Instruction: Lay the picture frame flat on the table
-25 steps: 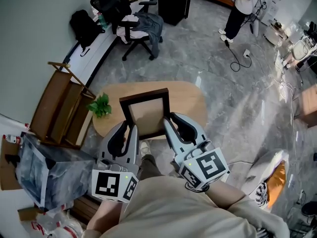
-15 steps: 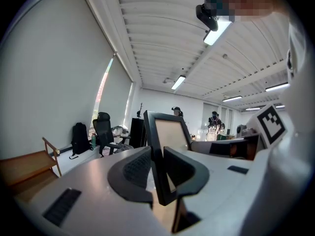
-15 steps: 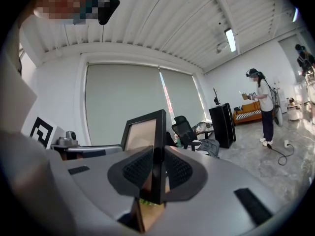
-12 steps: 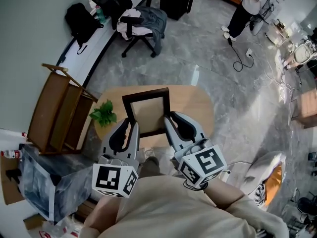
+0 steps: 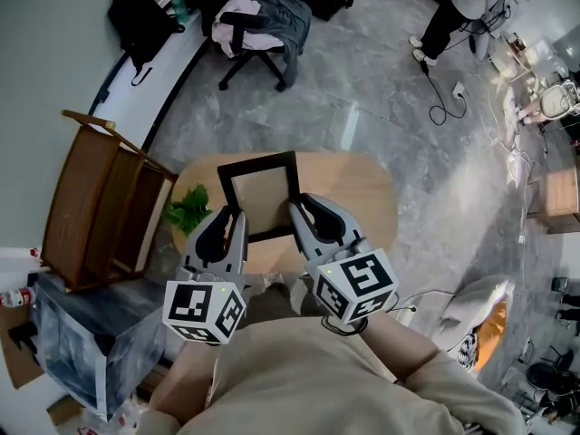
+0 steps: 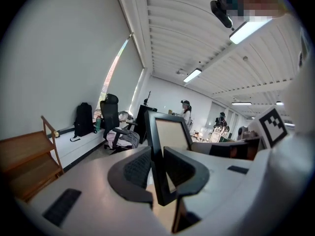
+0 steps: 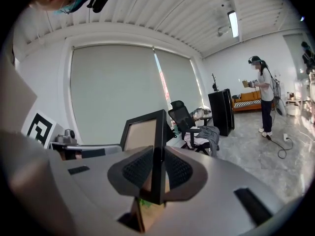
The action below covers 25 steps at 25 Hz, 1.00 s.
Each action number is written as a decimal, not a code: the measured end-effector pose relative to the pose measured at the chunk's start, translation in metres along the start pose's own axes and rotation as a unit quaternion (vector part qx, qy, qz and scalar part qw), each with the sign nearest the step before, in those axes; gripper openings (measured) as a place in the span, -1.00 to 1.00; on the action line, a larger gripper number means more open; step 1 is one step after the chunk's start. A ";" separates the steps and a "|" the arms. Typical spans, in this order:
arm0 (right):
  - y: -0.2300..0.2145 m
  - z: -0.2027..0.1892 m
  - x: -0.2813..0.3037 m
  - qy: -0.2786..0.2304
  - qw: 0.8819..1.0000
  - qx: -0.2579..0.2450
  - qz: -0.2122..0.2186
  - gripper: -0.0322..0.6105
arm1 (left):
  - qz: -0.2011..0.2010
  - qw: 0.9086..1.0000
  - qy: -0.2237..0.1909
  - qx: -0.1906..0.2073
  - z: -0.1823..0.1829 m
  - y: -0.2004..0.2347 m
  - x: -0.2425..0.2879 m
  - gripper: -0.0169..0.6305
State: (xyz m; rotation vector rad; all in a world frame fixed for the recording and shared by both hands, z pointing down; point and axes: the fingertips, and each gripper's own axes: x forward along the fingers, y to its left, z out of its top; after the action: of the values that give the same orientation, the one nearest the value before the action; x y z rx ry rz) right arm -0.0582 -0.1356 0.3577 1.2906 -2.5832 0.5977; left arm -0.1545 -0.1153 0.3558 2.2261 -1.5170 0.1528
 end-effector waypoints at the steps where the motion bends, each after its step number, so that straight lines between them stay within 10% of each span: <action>1: -0.002 -0.004 0.009 0.008 1.000 0.001 0.002 -0.74 | 0.003 1.000 0.005 -0.003 -0.003 0.006 0.005 -0.72; 7: -0.025 -0.029 0.069 0.058 0.998 0.010 0.007 -0.74 | 0.017 0.997 0.034 -0.071 -0.027 0.050 0.050 -0.73; 25: -0.145 -0.178 0.221 0.212 0.972 0.103 0.005 -0.74 | 0.050 0.980 0.160 -0.109 -0.170 0.142 0.217 -0.73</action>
State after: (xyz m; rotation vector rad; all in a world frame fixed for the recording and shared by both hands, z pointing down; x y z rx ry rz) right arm -0.0773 -0.2956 0.6328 1.0607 -2.2207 1.0418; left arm -0.1724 -0.2742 0.6215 1.8536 -1.3952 0.3405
